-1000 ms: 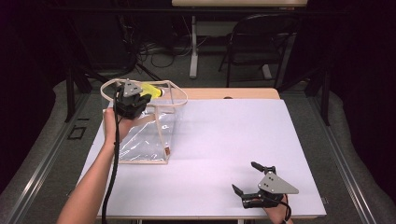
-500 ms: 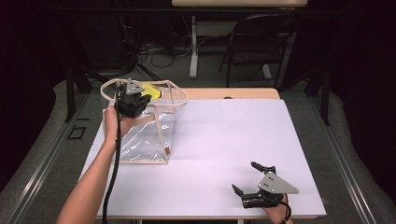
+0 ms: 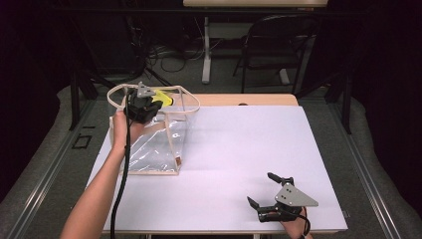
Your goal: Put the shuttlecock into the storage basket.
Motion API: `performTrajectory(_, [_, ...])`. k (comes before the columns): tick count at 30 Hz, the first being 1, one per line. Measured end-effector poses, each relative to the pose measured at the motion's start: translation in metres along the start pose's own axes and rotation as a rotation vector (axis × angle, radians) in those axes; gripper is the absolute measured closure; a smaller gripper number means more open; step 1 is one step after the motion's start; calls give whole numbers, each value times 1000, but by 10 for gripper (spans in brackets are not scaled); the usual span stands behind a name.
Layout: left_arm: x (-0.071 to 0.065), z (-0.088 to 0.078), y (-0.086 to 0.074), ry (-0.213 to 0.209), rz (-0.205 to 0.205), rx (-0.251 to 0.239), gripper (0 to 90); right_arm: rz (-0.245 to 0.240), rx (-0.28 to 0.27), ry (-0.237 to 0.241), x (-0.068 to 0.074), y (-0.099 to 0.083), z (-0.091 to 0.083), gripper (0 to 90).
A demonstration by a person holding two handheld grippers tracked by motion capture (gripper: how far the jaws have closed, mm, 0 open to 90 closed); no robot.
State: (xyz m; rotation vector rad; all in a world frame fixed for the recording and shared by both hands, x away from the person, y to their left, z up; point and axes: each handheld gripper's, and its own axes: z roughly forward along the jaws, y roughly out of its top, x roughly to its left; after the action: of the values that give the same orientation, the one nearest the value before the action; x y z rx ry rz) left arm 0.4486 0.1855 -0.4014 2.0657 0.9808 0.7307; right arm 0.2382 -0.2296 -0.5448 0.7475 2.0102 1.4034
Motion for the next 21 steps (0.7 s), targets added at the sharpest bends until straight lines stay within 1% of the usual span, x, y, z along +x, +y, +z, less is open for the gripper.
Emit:
performTrajectory(2, [0, 1, 2, 2, 9, 5, 890, 0, 0, -1, 0, 0, 0, 21])
performTrajectory(11, [-4, 7, 9, -15, 13, 15, 889, 0, 2, 0, 0, 0, 0, 21])
performTrajectory(12, [-4, 8, 9, -14, 22, 21, 889, -2, 2, 1, 0, 0, 0, 21])
performTrajectory(16, [-6, 12, 11, -18, 22, 34, 887, -2, 5, 1, 0, 0, 0, 21])
performTrajectory(21, [-7, 14, 13, -19, 21, 32, 882, 0, 5, 2, 0, 0, 0, 21])
